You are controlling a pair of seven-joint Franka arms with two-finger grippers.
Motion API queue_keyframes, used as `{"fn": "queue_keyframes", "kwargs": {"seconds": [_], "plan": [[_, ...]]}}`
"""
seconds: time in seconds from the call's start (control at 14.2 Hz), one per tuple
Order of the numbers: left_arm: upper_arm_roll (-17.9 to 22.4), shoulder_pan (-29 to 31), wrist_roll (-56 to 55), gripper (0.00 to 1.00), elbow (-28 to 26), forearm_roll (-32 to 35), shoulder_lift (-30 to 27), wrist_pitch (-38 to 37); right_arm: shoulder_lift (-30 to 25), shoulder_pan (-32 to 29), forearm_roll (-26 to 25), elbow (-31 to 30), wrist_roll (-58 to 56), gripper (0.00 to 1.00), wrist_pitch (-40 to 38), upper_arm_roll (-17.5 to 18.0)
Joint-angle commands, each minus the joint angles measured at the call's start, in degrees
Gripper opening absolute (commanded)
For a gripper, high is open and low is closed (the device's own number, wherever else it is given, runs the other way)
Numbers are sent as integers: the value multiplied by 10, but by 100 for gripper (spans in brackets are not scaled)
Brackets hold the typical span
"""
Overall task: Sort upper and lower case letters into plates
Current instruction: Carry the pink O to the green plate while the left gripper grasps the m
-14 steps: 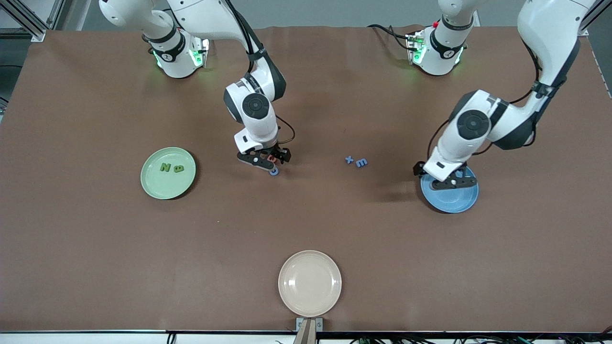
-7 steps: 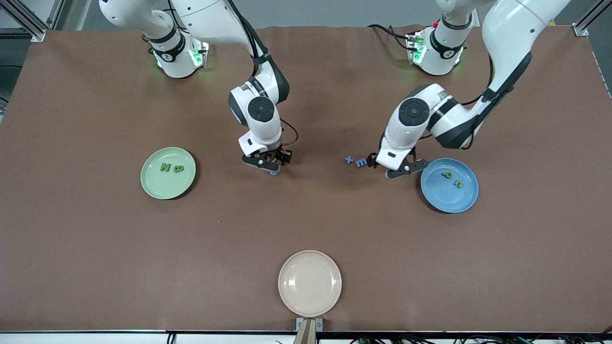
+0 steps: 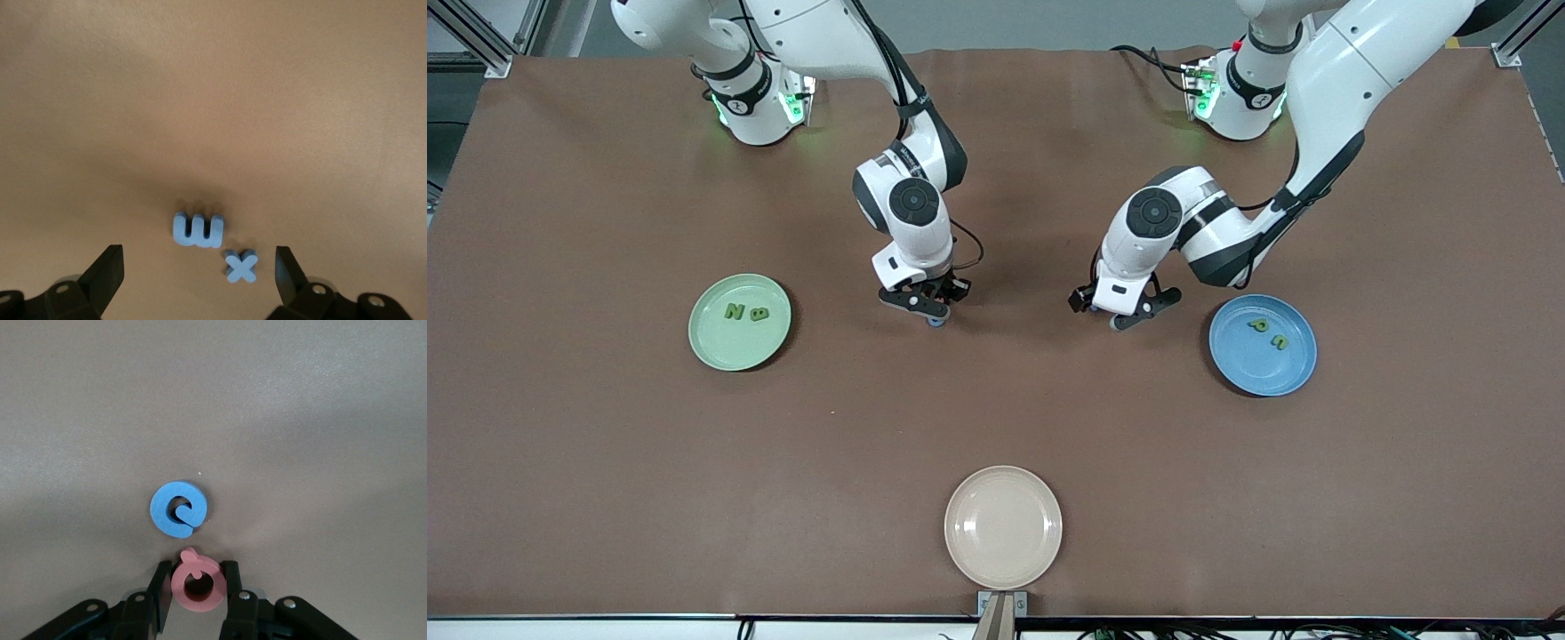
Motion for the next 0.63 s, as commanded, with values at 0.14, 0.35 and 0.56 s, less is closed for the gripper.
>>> {"fn": "queue_keyframes", "kwargs": {"seconds": [0.14, 0.35, 0.56], "plan": [[56, -53, -26, 100, -14, 16, 0, 57, -65, -59, 9, -16, -74, 0, -75, -2], [62, -58, -26, 100, -17, 17, 6, 61, -136, -147, 6, -57, -205, 0, -118, -3], [73, -58, -32, 100, -17, 45, 14, 73, -156, -237, 2, -87, -353, 0, -116, -4]]}}
